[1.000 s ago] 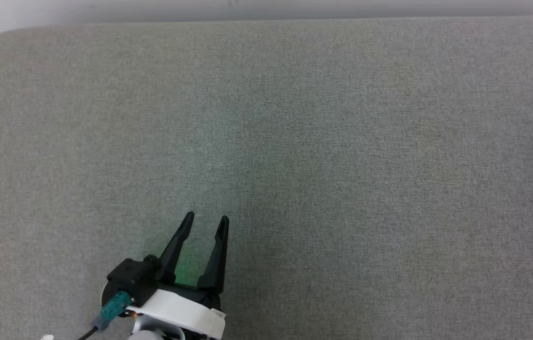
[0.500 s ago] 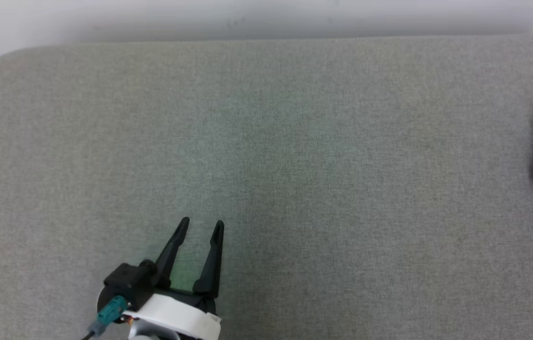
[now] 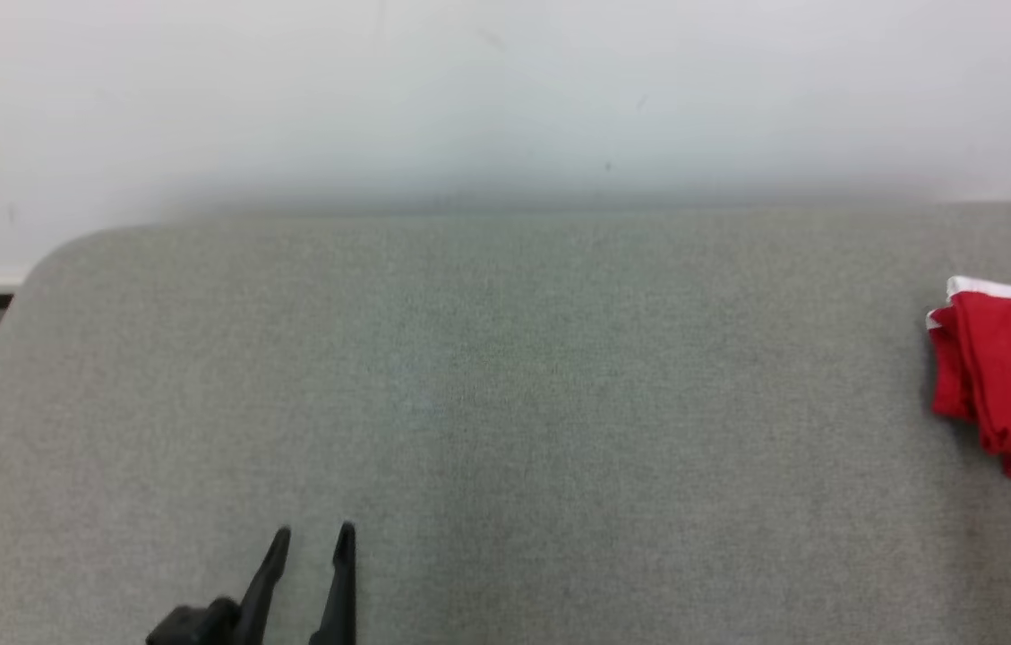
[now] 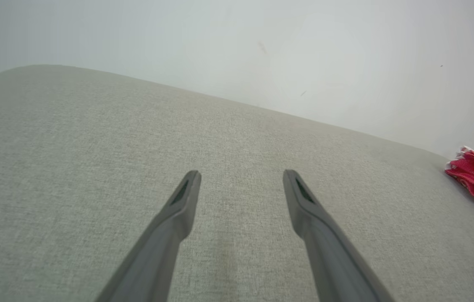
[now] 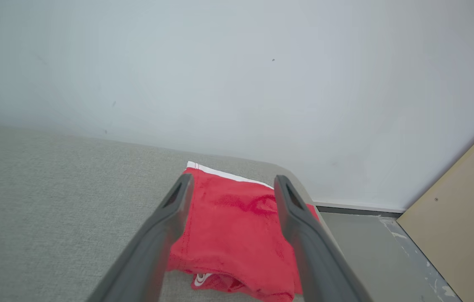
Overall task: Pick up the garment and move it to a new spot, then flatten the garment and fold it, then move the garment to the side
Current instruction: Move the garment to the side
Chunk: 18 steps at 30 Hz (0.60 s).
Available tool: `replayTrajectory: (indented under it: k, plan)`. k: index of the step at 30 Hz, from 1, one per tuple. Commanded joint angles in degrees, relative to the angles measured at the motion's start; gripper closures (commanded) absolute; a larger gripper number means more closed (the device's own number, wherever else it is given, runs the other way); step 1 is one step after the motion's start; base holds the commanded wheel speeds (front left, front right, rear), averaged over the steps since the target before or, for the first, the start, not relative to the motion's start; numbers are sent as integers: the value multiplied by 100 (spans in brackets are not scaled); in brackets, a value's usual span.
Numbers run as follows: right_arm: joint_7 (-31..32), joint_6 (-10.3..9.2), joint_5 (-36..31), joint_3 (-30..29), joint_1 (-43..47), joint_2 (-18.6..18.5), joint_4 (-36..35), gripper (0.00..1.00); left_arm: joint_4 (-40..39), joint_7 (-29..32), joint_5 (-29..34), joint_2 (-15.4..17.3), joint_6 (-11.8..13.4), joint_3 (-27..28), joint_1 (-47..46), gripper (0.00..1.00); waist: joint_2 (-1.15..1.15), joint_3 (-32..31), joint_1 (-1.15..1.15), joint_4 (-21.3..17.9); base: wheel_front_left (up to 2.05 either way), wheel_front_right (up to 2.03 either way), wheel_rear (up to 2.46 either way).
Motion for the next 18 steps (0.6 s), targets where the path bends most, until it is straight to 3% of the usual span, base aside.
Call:
replayTrajectory:
  k: [1,5,11,18]
  plan:
    - [-273,-15,-182,98,395,168,-136,0,18,0,115,24,72,78,220,0,0,-449,1,-91,0,0,0]
    - [-942,-16,-376,336,1007,605,-258,0,48,-1,165,24,193,203,480,0,0,-702,1,-109,0,0,0]
    - [-2085,-16,-649,598,1494,1101,245,0,81,0,313,24,209,334,691,0,0,-833,1,-54,0,0,0]
    - [-2498,-16,-806,760,1664,1504,880,0,67,0,390,23,145,381,831,0,0,-967,1,27,0,0,0]
